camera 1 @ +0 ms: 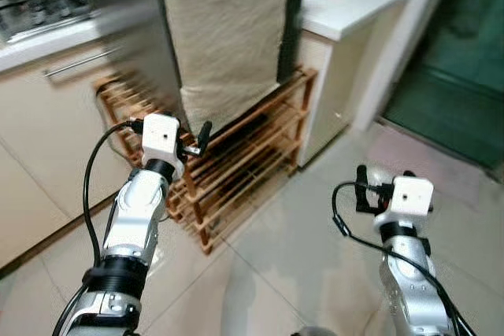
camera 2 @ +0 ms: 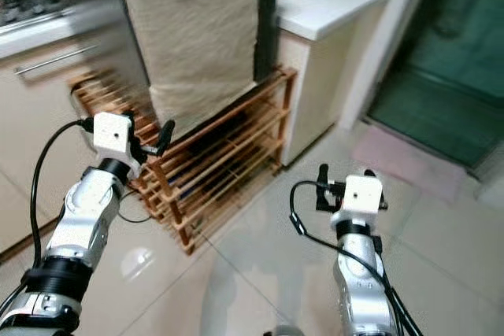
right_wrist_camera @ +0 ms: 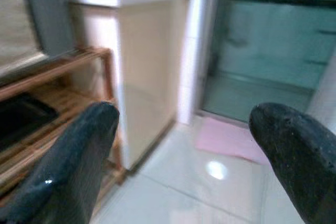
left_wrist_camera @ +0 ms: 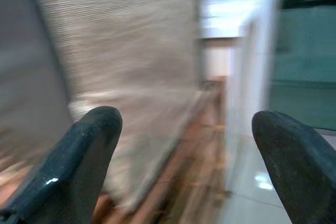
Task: Restocking fridge
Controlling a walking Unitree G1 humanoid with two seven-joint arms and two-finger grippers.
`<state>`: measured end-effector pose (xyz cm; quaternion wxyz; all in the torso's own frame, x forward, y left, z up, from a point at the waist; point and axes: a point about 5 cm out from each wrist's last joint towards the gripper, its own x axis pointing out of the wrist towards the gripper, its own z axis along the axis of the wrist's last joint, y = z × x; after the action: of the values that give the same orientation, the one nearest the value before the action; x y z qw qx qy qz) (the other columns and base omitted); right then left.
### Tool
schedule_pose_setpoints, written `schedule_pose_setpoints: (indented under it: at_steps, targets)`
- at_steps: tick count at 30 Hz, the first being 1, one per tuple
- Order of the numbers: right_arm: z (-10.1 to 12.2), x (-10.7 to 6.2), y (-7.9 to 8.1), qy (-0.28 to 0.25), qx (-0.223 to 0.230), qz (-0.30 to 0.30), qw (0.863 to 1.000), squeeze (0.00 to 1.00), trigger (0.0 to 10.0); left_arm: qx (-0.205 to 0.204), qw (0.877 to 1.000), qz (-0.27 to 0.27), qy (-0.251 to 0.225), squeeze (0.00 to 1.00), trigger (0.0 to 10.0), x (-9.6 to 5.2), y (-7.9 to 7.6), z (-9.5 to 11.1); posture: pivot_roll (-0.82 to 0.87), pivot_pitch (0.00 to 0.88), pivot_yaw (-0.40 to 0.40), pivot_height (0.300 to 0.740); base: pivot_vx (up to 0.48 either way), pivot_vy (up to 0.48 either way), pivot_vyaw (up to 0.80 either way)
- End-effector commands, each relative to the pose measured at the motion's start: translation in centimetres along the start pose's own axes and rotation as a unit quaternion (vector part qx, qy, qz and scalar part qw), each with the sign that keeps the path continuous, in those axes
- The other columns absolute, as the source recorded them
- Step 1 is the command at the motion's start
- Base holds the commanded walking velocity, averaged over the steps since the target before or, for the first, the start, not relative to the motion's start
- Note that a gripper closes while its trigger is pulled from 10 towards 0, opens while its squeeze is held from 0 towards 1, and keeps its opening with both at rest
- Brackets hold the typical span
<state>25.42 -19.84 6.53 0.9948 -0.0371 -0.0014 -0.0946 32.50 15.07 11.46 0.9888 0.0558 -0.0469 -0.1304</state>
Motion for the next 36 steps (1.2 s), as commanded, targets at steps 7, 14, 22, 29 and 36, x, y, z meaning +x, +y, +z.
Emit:
schedule_pose_setpoints:
  at_steps: [7, 14, 22, 29, 36]
  targets:
    - [1.2, 0.5, 2.8, -0.031, -0.001, 0.048, 0.998, 0.00, 10.0, 0.012, 1.000, -0.001, 0.011, 0.00, 10.0, 0.0, 0.7, -0.2, -0.12, 0.000, 0.033, 0.740, 0.000, 0.470, -0.80]
    - [1.1, 0.7, 2.5, -0.027, -0.003, 0.046, 0.999, 0.00, 10.0, 0.012, 1.000, -0.002, 0.005, 0.00, 10.0, 0.1, 0.6, -0.1, -0.12, 0.000, 0.032, 0.740, 0.000, 0.469, -0.79]
    - [1.1, 0.9, 2.2, -0.033, -0.017, 0.030, 0.999, 0.00, 10.0, 0.024, 0.999, 0.021, -0.004, 0.00, 10.0, 0.3, 1.0, 0.5, -0.12, 0.000, 0.033, 0.740, 0.000, 0.294, -0.30]
    - [4.6, 1.5, 2.5, -0.106, -0.021, 0.033, 0.994, 0.00, 10.0, 0.018, 0.998, -0.004, -0.055, 0.00, 10.0, 1.1, -0.3, 3.3, -0.12, 0.000, 0.030, 0.740, 0.000, 0.000, 0.00]
    - [3.9, 1.7, 2.5, -0.086, -0.022, 0.026, 0.996, 0.00, 10.0, 0.004, 0.998, -0.033, -0.054, 0.00, 10.0, 0.2, -1.7, 3.0, -0.11, 0.000, 0.029, 0.740, 0.000, -0.065, 0.00]
